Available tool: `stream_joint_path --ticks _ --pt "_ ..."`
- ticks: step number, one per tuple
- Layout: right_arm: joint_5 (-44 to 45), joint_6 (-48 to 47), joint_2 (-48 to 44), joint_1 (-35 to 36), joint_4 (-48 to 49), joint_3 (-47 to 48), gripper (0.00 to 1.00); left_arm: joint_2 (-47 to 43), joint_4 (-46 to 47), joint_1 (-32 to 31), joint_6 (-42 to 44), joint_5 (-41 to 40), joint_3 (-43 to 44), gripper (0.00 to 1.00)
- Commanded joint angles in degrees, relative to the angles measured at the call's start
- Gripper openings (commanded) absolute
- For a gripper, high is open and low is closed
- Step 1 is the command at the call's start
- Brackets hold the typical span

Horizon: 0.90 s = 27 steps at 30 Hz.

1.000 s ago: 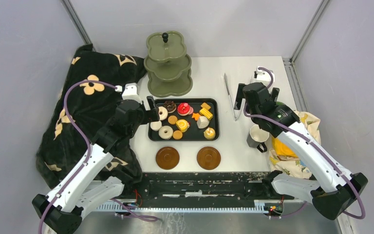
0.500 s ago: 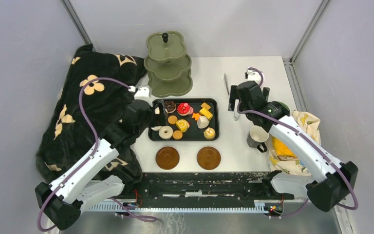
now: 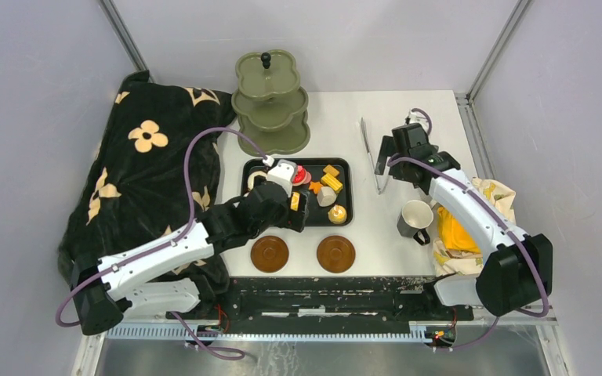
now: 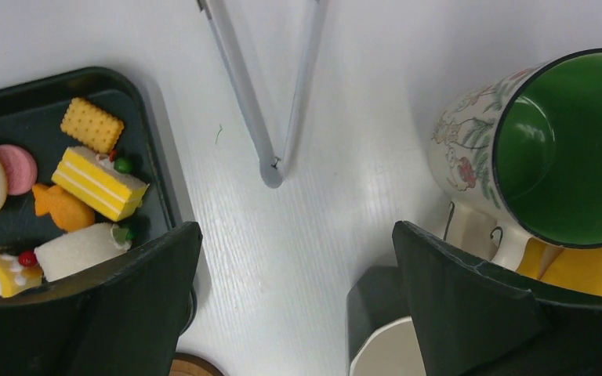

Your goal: Serve the afternoon tea

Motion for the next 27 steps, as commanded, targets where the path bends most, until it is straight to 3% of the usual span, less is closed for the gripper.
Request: stream_joint_path --ticks 1,14,18,23,27 --pt "-2.3 0.9 0.8 -3.6 3.6 1.5 1.0 1.5 6.7 -0.7 0.6 0.2 0.7 0.99" --pt "-4.2 -0.1 7.2 -6.2 4.9 4.2 0.99 3.3 8.0 -0.4 2.4 -8.0 3.2 0.99" --pt "-5.0 0.3 11.6 -6.4 5.6 6.6 0.98 1.3 5.8 3.2 0.0 -9.7 4.2 0.99" --pt "-3.9 1.2 18.8 -7.1 6.3 11.6 0.75 -5.5 4.0 13.5 -6.4 -6.2 2.0 0.99" --pt "-3.9 1.6 25.1 -8.4 5.5 15.7 0.69 -9.4 0.4 20.5 -10.2 -7.3 -0.4 0.99"
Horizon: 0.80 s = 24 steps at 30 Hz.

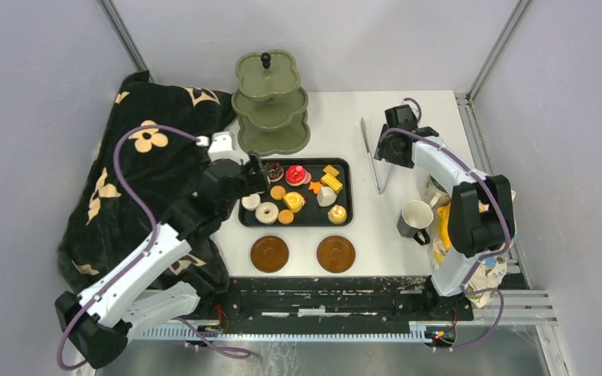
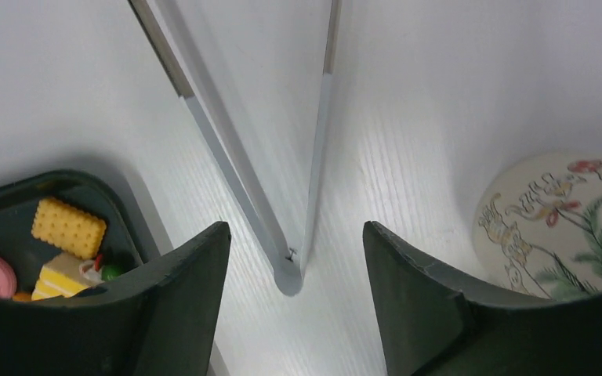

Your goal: Serve the afternoon tea

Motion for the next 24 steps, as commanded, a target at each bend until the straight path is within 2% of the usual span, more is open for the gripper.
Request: stream_joint_path --ticks 1,4,7,10,13,14,16,18,22,24 --pt "0.4 1.0 5.4 -1.6 1.5 5.5 0.68 -4.0 -3.5 6.5 -7.8 -1.7 -1.6 0.99" --pt "0.2 1.1 9.4 -2.4 1.8 7.0 0.64 -3.9 -5.4 8.8 -9.2 -0.6 -1.7 0.99" --pt "-0.6 1.6 13.4 -3.0 1.2 9.1 0.62 -4.4 -4.9 9.0 -10.8 1.2 -2.7 0.99" --pt "-1.1 1.3 15.9 -3.1 2.5 9.8 0.54 -5.2 -3.7 9.0 -11.3 2.5 -4.4 0.99" --pt "-3.2 -1.4 18.3 -3.2 3.9 11.1 0.51 -5.2 -3.2 9.0 -11.2 2.8 -4.5 0.99" --pt "-3.7 -2.5 19.3 -3.2 3.7 11.9 0.47 -5.2 -3.0 9.0 -10.9 2.9 -4.4 0.99" --pt "-3.3 -4.6 20.5 -3.3 3.8 13.2 0.3 -5.1 -2.8 9.0 -10.4 2.9 -4.3 0.99" --pt "-2.8 -6.7 20.9 -3.4 4.8 14.0 0.24 -4.9 -2.7 9.0 -10.0 3.0 -4.2 0.99" --pt "-3.9 -12.6 23.4 -3.6 4.7 18.3 0.23 -4.3 -1.9 9.1 -9.9 4.1 -4.4 0.99" --pt "-4.1 -14.8 24.3 -3.8 4.1 20.3 0.29 -4.0 -1.5 9.0 -9.9 4.9 -4.5 0.99"
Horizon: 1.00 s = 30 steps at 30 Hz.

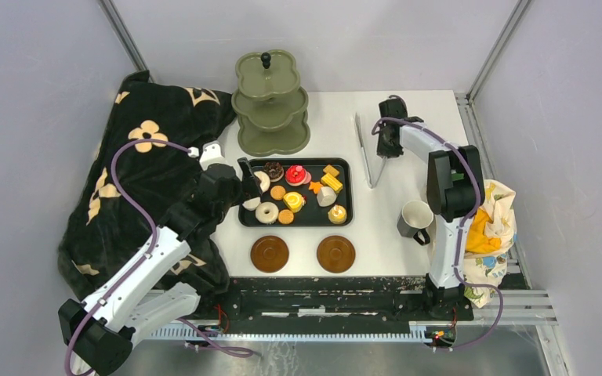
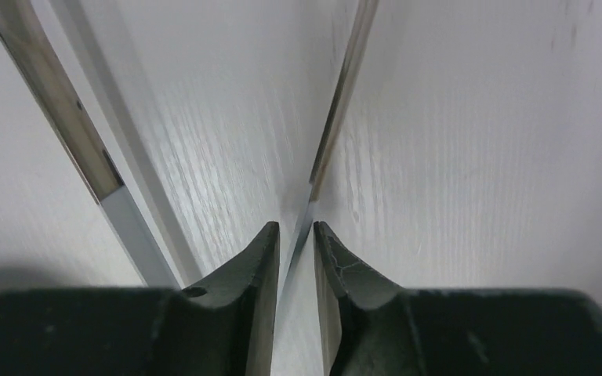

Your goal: Serve the afternoon tea

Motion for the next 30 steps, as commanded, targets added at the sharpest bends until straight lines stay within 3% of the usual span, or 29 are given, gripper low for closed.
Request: stream_joint_path --ticks 1,4,8,11,19,30 --pt "-0.3 -7.1 2.0 -0.7 1.0 6.1 0.36 0.3 3.5 0.2 -0.9 1.8 0.5 0.99" --pt "-2.0 -5.7 -0.9 -2.0 1.0 5.1 0.54 0.7 3.6 0.2 -0.2 2.3 1.0 0.99" --pt "-7.1 -3.5 -6.4 -3.0 2.2 1.9 0.86 0.8 4.3 0.2 0.4 2.7 1.0 0.99" --pt "-10.4 -1.7 -8.8 -3.0 2.2 -0.7 0.99 1.0 5.1 0.2 0.6 3.4 0.6 0.99" --pt "-12.8 -0.7 -12.2 -0.7 5.7 -8.5 0.99 2.4 6.0 0.2 2.0 5.7 1.1 0.99" --pt "-7.8 -3.9 -6.4 3.0 4.6 -4.5 0.99 5.4 7.0 0.2 3.7 10.5 2.3 0.99"
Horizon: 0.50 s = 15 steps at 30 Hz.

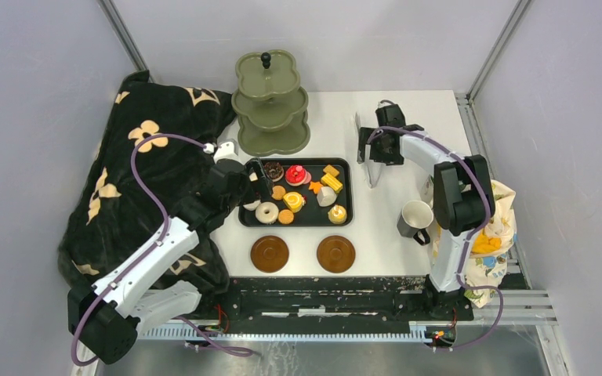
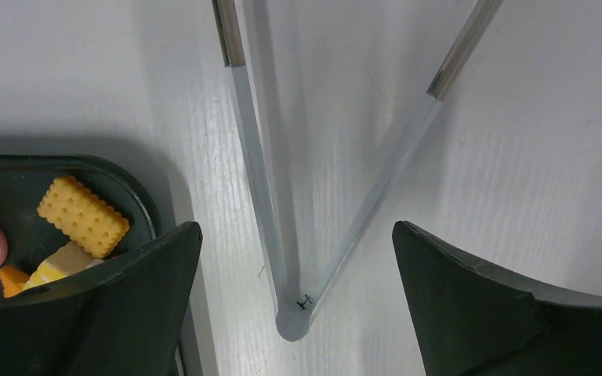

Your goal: Serve the afternoon tea

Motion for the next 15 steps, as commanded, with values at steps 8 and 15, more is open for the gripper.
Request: stream_joint_path --ticks 8,15 --pt "7.0 1.7 7.0 0.7 2.1 7.2 0.99 0.2 3.5 0.1 2.9 1.8 1.4 0.99" --pt "10.6 6.2 11.1 1.0 1.6 10.9 1.0 0.1 3.4 0.1 3.0 1.1 1.1 0.99"
